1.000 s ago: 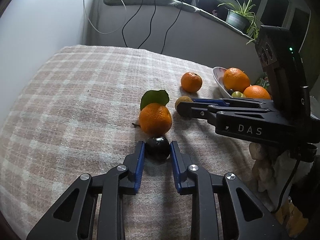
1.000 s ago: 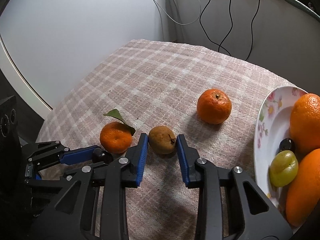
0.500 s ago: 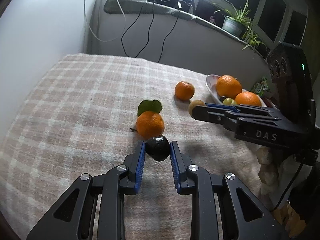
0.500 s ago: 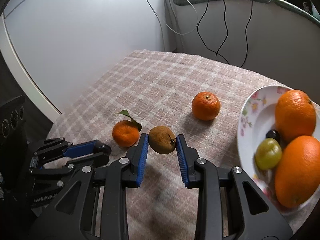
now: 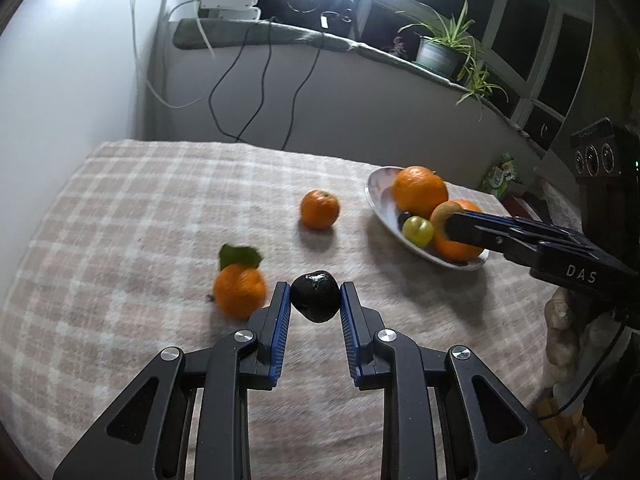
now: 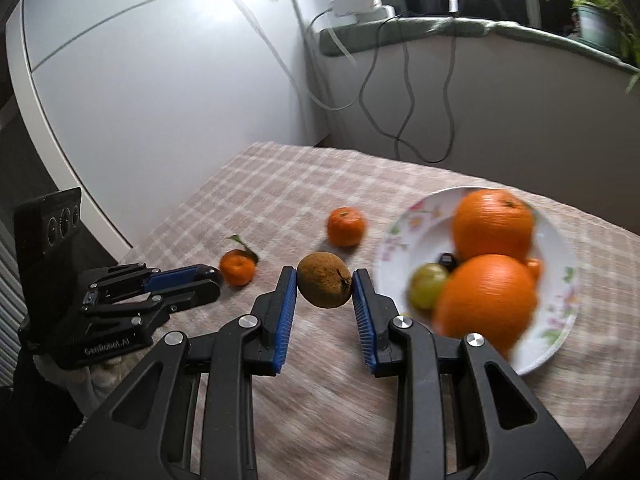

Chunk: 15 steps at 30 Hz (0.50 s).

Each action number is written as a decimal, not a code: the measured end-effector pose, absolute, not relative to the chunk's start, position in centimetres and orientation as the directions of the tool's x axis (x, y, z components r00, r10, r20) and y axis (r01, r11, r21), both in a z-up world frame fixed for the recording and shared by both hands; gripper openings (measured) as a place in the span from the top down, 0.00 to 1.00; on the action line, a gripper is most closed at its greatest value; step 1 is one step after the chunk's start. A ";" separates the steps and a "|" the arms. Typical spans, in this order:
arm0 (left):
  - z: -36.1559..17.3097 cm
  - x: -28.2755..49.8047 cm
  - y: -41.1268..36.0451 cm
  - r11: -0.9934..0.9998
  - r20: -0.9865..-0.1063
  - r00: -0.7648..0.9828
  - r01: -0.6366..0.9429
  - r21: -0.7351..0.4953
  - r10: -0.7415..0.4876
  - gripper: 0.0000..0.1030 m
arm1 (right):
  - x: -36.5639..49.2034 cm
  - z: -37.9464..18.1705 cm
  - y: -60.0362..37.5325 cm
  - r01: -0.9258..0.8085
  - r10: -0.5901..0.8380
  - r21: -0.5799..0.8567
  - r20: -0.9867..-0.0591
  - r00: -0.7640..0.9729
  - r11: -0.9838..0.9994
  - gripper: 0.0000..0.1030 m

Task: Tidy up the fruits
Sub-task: 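Carry the dark plum with the left gripper and kiwi with the right onto the plate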

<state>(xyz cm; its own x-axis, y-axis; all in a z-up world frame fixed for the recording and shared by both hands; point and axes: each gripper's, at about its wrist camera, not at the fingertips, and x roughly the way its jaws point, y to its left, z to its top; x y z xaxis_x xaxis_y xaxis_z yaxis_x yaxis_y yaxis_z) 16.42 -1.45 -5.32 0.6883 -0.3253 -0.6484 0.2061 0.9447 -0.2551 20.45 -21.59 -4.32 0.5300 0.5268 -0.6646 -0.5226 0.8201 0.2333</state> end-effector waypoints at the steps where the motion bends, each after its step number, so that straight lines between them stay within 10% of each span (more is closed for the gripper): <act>1: -5.2 16.6 -1.7 0.943 -0.647 0.688 0.212 -0.255 -0.329 0.78 | 20.5 -4.2 -22.3 -0.514 0.522 0.234 -0.662 0.538 0.825 0.71; 15: -3.7 20.9 -6.4 0.921 -0.627 0.674 0.294 -0.257 -0.390 0.78 | 21.9 -3.3 -30.8 -0.381 0.427 0.221 -0.650 0.628 0.898 0.71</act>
<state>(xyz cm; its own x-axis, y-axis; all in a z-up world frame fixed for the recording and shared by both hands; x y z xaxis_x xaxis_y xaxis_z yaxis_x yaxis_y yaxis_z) 20.86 -6.39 -3.74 0.6739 -0.3902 -0.6274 0.2939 0.9207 -0.2569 21.92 -30.82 -3.32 0.6284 0.4266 -0.6505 -0.3807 0.8979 0.2211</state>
